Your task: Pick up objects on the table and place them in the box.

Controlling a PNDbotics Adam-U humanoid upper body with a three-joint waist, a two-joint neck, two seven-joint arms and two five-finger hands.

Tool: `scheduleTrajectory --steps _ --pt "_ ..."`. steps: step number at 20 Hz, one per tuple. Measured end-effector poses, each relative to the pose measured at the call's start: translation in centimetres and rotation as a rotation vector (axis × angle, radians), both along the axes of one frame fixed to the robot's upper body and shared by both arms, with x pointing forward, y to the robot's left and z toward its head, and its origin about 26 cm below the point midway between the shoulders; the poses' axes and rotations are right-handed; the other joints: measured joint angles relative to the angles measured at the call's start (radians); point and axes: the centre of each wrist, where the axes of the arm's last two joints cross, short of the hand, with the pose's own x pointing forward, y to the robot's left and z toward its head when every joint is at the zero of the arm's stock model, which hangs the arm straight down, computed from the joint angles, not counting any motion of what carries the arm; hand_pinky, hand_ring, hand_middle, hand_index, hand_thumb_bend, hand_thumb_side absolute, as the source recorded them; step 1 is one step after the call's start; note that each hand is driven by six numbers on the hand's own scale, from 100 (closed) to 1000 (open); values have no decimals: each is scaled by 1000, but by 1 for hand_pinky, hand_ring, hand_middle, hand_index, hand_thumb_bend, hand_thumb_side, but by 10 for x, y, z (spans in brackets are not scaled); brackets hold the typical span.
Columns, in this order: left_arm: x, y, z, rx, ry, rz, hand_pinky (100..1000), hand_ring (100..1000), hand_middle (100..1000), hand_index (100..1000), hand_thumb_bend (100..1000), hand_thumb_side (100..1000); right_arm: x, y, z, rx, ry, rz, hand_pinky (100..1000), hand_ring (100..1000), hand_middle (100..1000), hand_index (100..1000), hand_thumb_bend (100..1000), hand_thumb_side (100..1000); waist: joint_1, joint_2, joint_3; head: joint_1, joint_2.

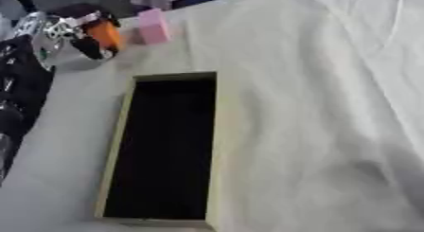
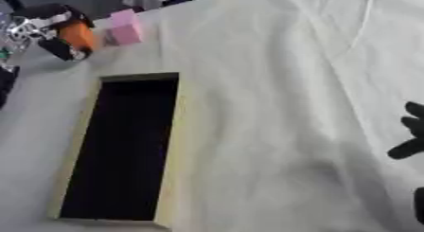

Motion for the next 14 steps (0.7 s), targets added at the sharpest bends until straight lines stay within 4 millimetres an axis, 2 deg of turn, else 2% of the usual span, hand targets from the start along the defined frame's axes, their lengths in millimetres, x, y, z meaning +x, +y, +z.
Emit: scheduleTrajectory --steps 1,9,10,11,14 --pt "0 0 0 -3 0 -2 522 607 731 823 197 100 0 0 0 0 0 0 893 967 580 894 100 664 -1 0 0 -1 0" --pt "-1 -3 3 -41 -40 -54 587 647 748 840 181 100 -2 -1 -5 15 20 -7 893 965 584 894 100 650 -29 -33 37 -19 42" --pt "-1 -4 5 -41 -53 -64 583 640 745 836 141 100 -3 -2 -6 17 22 -8 893 964 585 894 100 658 -32 -39 42 -21 48" --pt "-2 -6 8 -40 -69 -75 578 634 740 832 177 100 -3 -3 -6 21 26 -10 893 963 586 894 100 645 -37 -46 48 -22 54" --pt "-3 -12 16 -27 -117 -118 579 633 738 834 162 100 -5 -5 -8 35 33 -11 893 962 588 894 100 645 -58 -66 71 -26 73"
